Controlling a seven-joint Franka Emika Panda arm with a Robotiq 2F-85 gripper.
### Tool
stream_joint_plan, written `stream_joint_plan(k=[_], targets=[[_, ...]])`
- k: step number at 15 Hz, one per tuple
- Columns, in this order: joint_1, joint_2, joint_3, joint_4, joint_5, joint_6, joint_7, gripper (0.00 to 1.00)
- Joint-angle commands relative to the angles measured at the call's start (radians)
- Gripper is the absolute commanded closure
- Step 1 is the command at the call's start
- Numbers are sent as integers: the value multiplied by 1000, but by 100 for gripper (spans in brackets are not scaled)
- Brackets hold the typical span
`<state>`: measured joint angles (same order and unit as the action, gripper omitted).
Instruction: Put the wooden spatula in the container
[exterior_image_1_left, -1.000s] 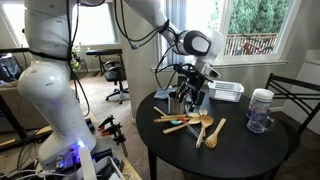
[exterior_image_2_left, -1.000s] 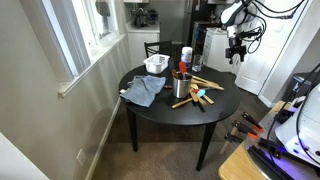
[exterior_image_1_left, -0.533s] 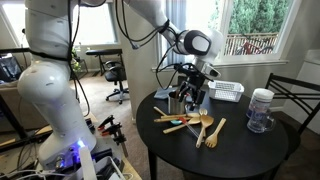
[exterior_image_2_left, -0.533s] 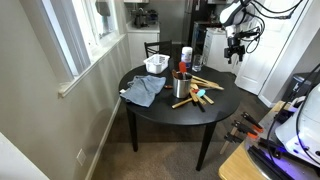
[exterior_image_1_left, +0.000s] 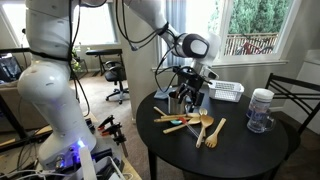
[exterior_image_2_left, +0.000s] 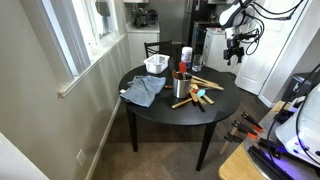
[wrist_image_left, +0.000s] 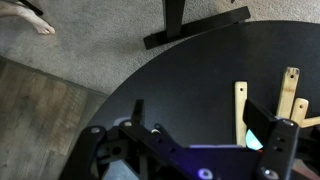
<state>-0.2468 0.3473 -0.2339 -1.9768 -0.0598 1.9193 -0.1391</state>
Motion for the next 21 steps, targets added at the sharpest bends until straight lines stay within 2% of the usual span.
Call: stream_joint_plan(k=[1,6,11,14,17,21], targets=[[-13,89,35,27,29,63,-16,0],[-35,268,68,145,52,143,-31,0],[-93,493,117,376,113,57,-69,0],[-119,619,136,530,113,-24,-98,0],[-100,722,125,677,64,-129,-106,0],[-82,795,127,799,15,-136,-150,0]])
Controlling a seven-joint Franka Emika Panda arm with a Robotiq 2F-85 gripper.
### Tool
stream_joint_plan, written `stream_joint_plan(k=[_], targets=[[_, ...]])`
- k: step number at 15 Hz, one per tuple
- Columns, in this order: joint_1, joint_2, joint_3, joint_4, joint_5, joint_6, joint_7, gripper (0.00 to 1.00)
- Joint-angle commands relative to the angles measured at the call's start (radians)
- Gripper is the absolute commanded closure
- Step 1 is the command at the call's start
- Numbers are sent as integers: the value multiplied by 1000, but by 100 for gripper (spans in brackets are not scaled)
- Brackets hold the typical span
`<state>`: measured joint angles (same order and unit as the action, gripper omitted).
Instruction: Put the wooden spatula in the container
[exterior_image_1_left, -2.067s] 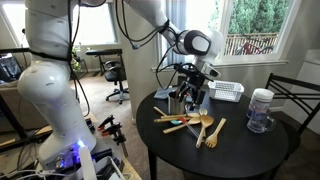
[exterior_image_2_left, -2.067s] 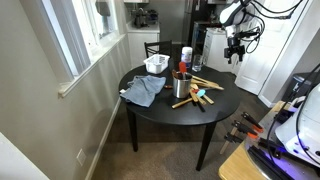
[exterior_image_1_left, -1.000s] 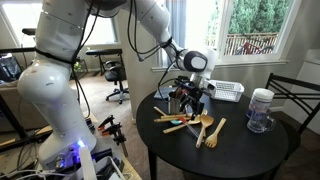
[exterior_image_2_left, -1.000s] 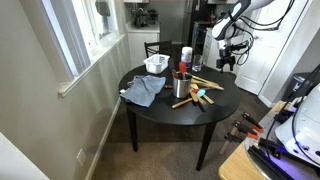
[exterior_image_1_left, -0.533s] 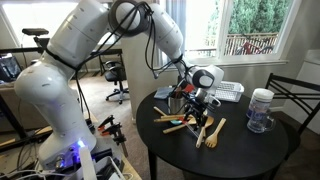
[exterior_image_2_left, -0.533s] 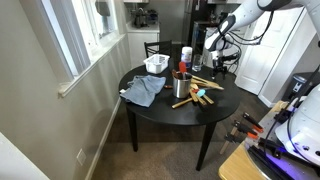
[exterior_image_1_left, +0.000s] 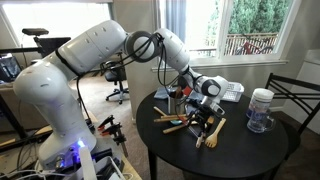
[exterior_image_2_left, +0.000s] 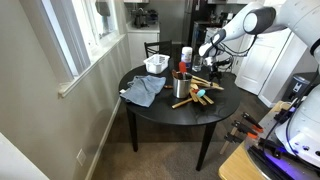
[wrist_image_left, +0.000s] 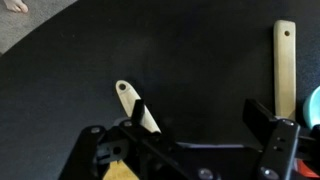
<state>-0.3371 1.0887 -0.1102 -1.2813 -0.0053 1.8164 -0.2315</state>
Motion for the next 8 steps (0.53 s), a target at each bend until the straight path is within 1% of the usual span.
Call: stream_joint_plan(k=[1,3,5,8], targets=[[12,69,3,128,-50,-19,-63,0],[17,96,5,167,-66,19,-77,0],[25,121,0,187,-83,93,-68,0],[32,166,-15,198,-117,243,-52,0]])
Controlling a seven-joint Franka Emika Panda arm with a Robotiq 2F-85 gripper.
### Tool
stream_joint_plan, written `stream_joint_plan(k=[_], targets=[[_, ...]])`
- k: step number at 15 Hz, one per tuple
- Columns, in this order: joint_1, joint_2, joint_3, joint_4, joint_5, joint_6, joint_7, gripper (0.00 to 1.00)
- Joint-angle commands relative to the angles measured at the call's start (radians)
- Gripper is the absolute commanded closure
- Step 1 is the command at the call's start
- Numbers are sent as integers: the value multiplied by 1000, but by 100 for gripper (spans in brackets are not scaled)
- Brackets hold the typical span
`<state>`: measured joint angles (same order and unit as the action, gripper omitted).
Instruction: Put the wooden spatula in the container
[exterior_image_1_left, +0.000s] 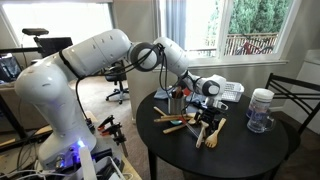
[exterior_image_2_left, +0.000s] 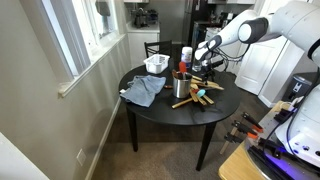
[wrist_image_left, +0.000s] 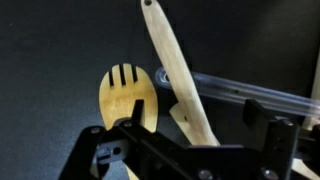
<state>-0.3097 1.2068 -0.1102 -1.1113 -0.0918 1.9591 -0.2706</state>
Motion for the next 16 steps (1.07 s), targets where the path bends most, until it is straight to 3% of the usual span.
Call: stream_joint_plan(k=[1,4,16], targets=[[2,59,-15,30,-33,135,-11,0],[-10,83,-4,39,-17,183,-17,0],[-46,2,98,-21,16,140,-126,0]])
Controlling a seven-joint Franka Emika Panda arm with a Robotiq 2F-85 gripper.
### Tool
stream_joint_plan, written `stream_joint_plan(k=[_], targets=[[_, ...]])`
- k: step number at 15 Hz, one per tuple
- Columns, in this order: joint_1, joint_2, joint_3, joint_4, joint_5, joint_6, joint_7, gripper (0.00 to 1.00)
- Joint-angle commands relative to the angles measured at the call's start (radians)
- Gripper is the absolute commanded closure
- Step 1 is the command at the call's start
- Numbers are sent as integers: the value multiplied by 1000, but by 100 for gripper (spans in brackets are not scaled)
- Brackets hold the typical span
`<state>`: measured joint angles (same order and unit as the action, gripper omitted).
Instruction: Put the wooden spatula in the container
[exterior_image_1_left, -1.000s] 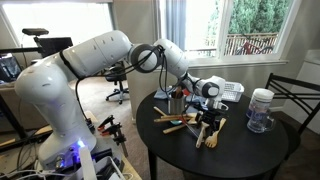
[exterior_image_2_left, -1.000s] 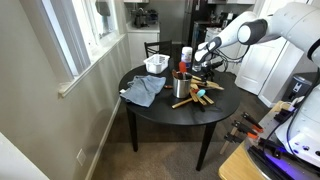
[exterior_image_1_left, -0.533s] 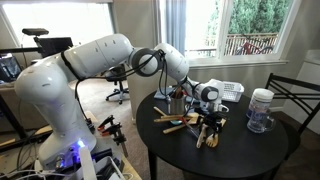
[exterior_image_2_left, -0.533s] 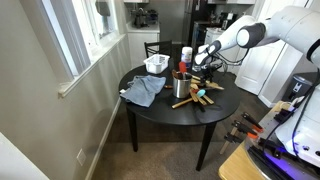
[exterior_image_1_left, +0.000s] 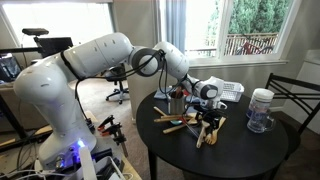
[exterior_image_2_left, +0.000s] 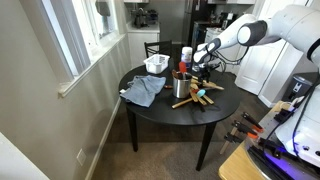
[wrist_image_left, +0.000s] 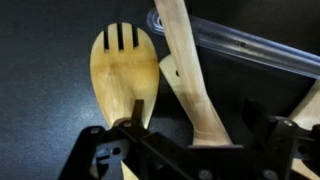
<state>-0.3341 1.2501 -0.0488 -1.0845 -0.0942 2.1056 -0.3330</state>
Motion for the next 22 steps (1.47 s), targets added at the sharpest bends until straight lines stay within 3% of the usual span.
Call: stream_joint_plan(k=[1,8,9,10,20,21,22], targets=[[-25,-41,45,-47,18,-8,-72,0],[-28,-64,57,-76,5,-13,-100,0],[-30,-70,58,-82,5,-10,-104,25],[-31,-74,56,-84,5,-12,-101,27],[-38,-110,62,-118,9,-23,-105,92],[-38,-104,60,-114,9,-29,-101,93],[-31,-95,45,-98,26,-47,-106,64]])
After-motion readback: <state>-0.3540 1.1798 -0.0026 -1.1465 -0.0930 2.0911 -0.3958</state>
